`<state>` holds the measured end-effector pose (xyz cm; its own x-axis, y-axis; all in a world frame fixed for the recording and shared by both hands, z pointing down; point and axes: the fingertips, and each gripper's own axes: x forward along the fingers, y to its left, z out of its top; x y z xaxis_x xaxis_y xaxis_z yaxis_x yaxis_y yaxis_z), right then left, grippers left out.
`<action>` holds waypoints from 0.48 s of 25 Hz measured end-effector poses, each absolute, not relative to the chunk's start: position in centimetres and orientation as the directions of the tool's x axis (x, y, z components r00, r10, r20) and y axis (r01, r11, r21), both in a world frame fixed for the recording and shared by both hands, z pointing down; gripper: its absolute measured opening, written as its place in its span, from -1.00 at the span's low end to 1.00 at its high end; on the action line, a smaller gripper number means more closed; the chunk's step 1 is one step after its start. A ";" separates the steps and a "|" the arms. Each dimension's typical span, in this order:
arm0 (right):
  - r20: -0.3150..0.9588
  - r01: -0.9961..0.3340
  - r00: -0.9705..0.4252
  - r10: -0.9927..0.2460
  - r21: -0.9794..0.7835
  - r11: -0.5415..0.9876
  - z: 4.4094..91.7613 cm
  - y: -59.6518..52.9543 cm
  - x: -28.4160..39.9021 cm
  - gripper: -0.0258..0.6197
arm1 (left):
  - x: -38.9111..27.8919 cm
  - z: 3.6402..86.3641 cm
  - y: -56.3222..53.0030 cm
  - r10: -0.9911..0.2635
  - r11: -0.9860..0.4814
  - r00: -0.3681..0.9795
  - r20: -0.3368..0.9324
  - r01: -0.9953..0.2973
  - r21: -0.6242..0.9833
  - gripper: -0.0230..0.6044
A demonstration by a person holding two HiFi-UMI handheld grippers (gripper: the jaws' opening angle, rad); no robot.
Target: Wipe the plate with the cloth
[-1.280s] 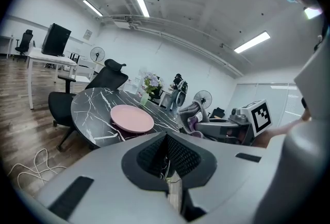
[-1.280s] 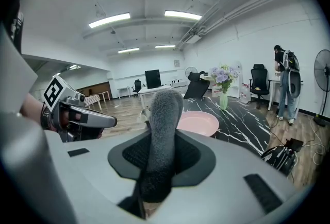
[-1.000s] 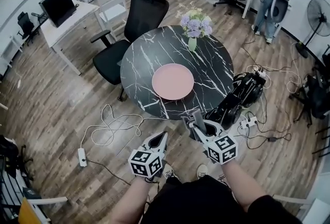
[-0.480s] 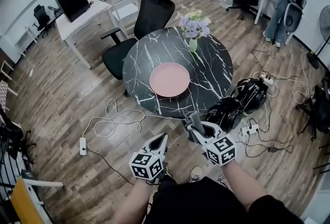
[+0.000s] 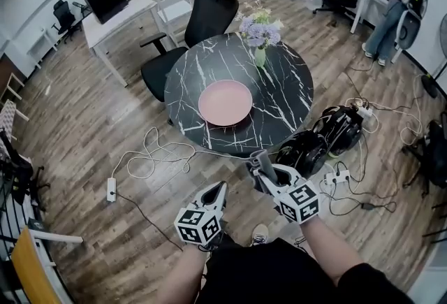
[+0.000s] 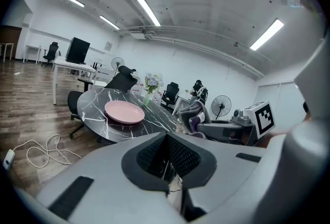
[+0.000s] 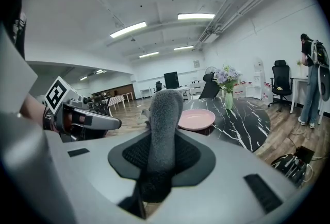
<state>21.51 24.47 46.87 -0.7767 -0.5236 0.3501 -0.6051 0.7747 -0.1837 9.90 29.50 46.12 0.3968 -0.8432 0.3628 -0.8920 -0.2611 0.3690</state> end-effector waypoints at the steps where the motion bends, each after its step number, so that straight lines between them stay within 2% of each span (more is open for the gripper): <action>1: 0.349 -0.603 -0.778 -0.522 -0.185 0.776 46.9 24.5 21.7 -0.59 | 10.1 46.2 29.6 -0.844 -0.259 0.395 0.364 -0.892 0.370 -0.87; 12: 0.341 -0.588 -0.789 -0.511 -0.182 0.788 46.4 24.9 22.3 -0.60 | 11.0 45.9 29.8 -0.848 -0.252 0.390 0.359 -0.893 0.374 -0.87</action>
